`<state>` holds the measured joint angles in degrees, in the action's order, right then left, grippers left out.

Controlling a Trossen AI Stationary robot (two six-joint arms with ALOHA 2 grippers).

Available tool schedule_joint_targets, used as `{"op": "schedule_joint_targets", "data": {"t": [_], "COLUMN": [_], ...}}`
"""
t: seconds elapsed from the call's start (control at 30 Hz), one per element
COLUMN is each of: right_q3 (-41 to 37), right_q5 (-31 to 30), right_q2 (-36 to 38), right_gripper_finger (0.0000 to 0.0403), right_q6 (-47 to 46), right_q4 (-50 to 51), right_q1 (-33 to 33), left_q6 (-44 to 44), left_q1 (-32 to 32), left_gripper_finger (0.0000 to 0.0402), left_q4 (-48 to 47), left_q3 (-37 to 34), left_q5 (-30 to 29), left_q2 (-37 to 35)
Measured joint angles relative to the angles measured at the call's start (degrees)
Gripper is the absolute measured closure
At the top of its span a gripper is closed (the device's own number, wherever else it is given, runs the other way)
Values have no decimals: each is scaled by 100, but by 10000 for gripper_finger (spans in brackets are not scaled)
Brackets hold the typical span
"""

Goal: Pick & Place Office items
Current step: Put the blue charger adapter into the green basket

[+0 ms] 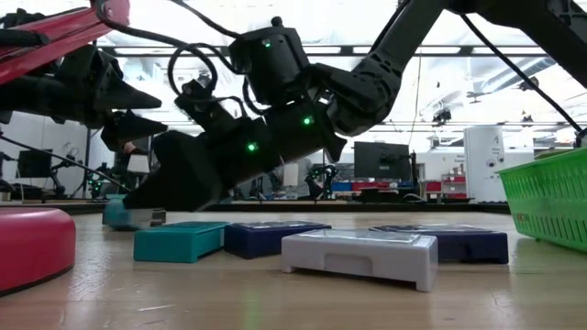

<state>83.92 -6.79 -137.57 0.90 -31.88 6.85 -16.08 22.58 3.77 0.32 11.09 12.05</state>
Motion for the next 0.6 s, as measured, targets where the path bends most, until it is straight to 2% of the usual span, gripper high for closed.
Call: {"op": "schedule_joint_targets", "data": {"t": [0.6], "right_q3": [24], "right_q5": [-22], "right_q2": [-10], "right_gripper_finger": [204], "right_q6": [-52], "right_q4": [116], "right_q1": [-22], "left_q6": [2], "left_q1": [0], "left_gripper_finger": [82], "left_q4": [0], "left_q3": [-2], "left_q5": [0], "left_q2": [13]}}
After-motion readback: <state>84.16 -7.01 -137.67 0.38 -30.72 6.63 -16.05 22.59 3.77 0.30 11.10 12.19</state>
